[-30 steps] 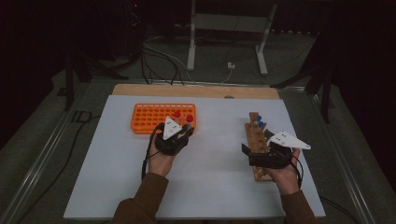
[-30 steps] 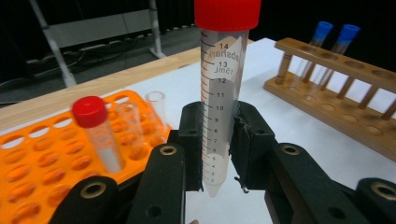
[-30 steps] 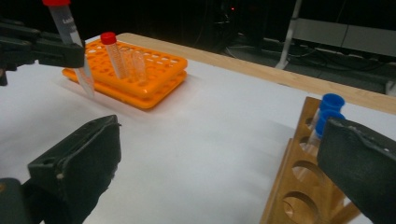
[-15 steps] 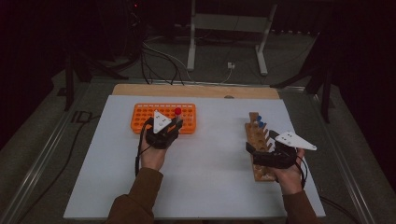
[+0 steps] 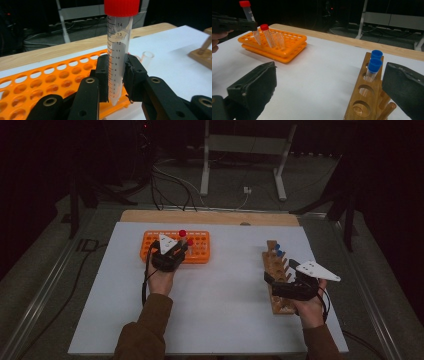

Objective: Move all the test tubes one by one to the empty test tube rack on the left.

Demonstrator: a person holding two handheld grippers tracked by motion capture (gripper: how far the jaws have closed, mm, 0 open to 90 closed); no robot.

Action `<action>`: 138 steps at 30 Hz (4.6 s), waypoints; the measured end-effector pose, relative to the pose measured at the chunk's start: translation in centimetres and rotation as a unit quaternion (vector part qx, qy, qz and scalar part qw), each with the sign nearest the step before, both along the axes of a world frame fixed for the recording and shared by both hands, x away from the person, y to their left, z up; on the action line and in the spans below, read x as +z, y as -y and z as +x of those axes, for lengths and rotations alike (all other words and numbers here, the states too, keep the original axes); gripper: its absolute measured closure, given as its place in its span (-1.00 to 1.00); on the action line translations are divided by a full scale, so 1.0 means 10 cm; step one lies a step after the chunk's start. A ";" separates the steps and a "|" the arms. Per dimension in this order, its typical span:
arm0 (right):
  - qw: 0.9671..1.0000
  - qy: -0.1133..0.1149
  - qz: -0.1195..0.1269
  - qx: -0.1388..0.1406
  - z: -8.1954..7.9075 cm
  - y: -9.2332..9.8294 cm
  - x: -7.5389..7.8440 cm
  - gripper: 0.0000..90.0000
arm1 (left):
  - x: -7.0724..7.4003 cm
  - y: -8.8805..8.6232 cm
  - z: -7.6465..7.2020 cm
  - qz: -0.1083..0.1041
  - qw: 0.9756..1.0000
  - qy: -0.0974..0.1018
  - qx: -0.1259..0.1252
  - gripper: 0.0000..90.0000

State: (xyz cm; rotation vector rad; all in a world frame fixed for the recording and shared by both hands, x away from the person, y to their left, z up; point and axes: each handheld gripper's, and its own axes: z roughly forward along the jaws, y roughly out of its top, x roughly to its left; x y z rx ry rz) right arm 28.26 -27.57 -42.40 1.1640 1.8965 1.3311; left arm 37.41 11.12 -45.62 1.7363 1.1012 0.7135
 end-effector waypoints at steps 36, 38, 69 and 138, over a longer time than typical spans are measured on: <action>1.000 -0.001 0.005 -0.001 -0.01 0.02 -0.01 -1.00 | -0.36 0.09 0.23 0.021 0.998 -0.048 0.034 0.69; 1.000 -0.001 0.004 -0.001 -0.01 0.02 -0.01 -1.00 | -0.39 0.09 0.23 0.026 0.998 -0.056 0.032 0.69; 1.000 -0.017 -0.005 -0.002 0.11 0.03 -0.04 -1.00 | -0.24 -0.17 -0.08 -0.049 0.997 -0.059 0.017 -0.53; 0.999 0.005 -0.053 -0.005 0.53 -0.07 0.28 0.70 | 0.06 0.28 -0.53 -0.062 0.994 -0.014 -0.085 -0.89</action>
